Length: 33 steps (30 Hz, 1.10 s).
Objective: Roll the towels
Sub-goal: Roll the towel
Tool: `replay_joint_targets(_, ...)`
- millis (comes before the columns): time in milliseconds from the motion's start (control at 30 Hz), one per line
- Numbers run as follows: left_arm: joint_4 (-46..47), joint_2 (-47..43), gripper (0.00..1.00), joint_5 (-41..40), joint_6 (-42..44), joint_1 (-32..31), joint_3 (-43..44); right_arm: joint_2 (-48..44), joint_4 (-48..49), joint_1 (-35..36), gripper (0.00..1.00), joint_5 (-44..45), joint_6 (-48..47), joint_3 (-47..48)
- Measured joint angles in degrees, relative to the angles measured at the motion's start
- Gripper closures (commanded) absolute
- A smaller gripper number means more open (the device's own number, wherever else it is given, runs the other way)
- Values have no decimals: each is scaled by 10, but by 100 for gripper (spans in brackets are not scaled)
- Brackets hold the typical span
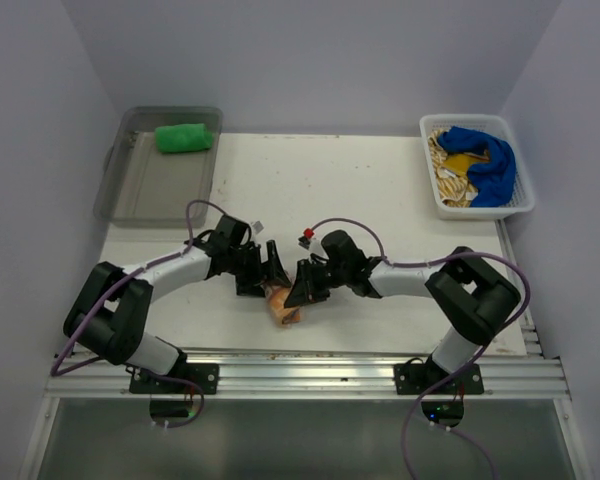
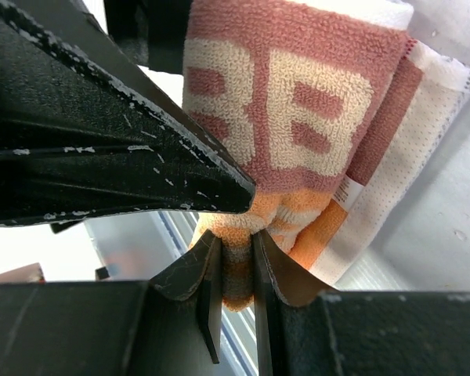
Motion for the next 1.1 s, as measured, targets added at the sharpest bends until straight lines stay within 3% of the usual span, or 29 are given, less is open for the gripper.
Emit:
replay_joint_targets(133,-1,-1,10,-9,-1,0,-10,0,21,-2,89,-6,13,-12)
replay_joint_targets(233,-2,-7,23,-17,-1,-2,-14,0,32,-2,89,-6,19,-19)
replay_joint_targets(300,-1,-9,25,-19,-1,-2,-15,0,39,-2,89,-7,23,-24)
replay_joint_targets(667,24,16,27,-11,-8,-15,-15,0,101,-6,89,-8,56,-59)
replay_joint_targets(800,30,21,36,-11,-18,-23,-14,11,143,-8,89,-14,76,-75)
replay_joint_targets(833,30,21,46,-12,-21,-24,-13,15,158,-10,89,-17,83,-81)
replay_joint_targets(933,27,21,61,-14,-26,-26,-11,26,200,-13,88,-24,101,-96)
replay_joint_targets(1033,19,20,71,-17,-31,-27,-5,29,221,-13,75,-24,108,-103)
replay_joint_targets(1100,11,20,75,-22,-32,-29,1,26,215,-13,58,-19,105,-103)
